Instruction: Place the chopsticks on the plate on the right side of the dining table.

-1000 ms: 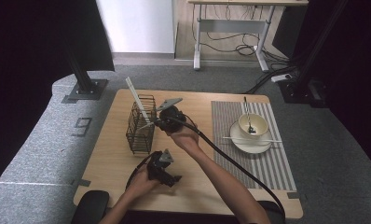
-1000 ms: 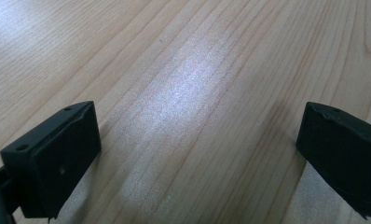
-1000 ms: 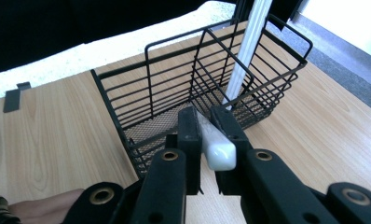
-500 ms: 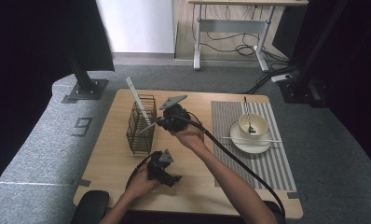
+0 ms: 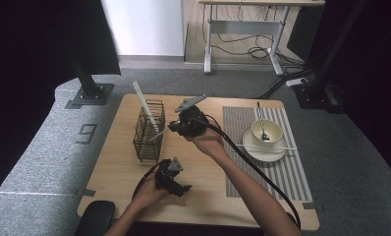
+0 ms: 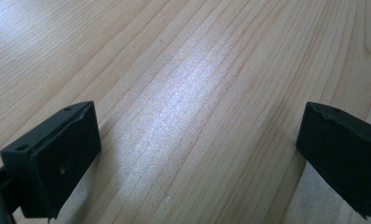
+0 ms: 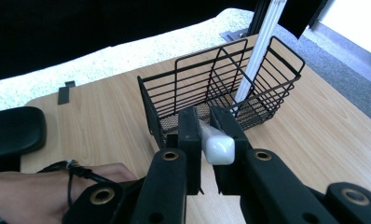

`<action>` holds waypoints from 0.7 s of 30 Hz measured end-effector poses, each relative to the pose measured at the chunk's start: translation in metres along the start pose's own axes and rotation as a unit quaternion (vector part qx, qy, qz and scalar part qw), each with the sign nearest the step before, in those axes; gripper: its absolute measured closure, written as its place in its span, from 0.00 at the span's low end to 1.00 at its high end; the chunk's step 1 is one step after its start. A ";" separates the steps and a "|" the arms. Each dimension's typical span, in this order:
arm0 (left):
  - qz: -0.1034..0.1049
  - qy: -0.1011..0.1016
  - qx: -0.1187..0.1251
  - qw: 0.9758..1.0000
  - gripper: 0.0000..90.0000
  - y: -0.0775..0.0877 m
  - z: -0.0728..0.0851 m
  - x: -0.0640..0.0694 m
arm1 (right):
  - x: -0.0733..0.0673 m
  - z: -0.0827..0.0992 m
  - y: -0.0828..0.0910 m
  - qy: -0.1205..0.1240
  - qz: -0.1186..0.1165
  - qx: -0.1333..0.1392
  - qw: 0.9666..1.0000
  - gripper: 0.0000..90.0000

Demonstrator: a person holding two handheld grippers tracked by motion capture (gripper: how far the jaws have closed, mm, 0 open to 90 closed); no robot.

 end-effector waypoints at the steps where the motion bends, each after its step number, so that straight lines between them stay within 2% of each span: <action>1: 0.000 0.000 0.000 1.000 0.00 0.000 0.000 0.000 | 0.000 0.000 0.004 -0.002 -0.001 0.002 1.000 0.91; 14: 0.000 0.000 0.001 1.000 0.00 0.000 0.000 0.000 | 0.001 -0.005 0.042 -0.012 -0.008 0.025 1.000 0.91; 21: 0.000 0.001 0.001 1.000 0.00 0.000 0.000 0.000 | 0.009 -0.005 0.067 -0.025 0.001 0.046 0.999 0.91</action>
Point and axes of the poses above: each handheld gripper's, and its own axes: y roughly backward along the jaws, z roughly out of its underside, x roughly to its right, the point moved 5 cm from there along -y, roughly forward along the jaws
